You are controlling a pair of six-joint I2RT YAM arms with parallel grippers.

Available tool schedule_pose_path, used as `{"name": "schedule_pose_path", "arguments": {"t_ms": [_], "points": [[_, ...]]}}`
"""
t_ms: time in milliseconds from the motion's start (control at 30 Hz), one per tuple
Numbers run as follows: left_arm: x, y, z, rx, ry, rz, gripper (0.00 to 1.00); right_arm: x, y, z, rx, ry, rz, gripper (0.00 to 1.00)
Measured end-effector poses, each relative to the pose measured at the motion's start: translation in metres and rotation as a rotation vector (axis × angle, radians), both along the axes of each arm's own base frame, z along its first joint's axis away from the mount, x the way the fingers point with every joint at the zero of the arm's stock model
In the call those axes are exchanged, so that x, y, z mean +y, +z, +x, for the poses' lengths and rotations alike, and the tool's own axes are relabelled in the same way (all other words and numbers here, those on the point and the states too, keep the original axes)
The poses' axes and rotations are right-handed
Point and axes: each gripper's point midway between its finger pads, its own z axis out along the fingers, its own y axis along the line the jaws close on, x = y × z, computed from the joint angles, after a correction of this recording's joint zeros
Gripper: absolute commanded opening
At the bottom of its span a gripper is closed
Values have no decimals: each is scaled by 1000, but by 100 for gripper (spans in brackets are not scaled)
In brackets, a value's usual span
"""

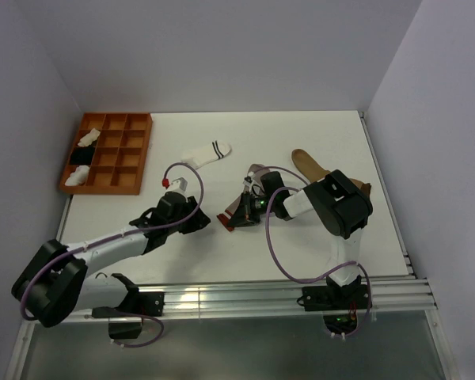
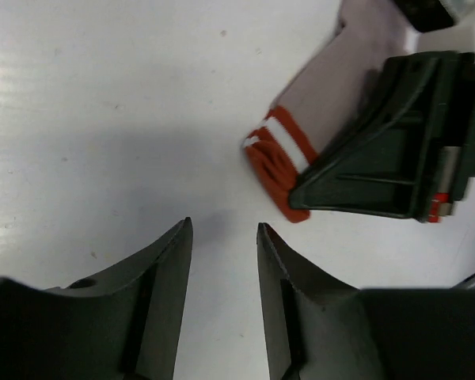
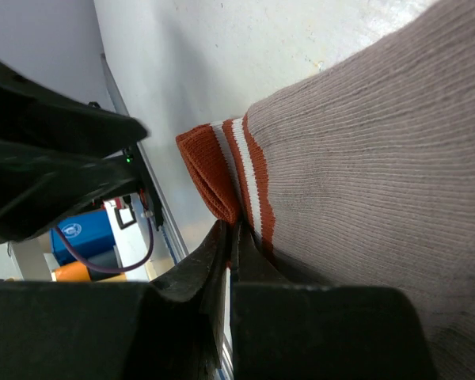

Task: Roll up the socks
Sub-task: Roll the sock at the center of the board.

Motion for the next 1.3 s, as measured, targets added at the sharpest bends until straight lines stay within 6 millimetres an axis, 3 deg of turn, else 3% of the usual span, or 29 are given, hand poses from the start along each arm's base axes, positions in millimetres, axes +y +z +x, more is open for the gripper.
{"name": "schedule_pose_path", "arguments": {"t_ms": [167,300,833,1300], "points": [[0,-29,-4,76,-6,53,41,0,0,0,0,0,0,0],[-4,-37,-5,95,-19,58,41,0,0,0,2,-1,1,0],[-30,-38,15,76,-51,7,39,0,-1,0,4,2,9,1],[-34,-38,17,78,-44,-14,40,1,-1,0,5,7,14,0]]}}
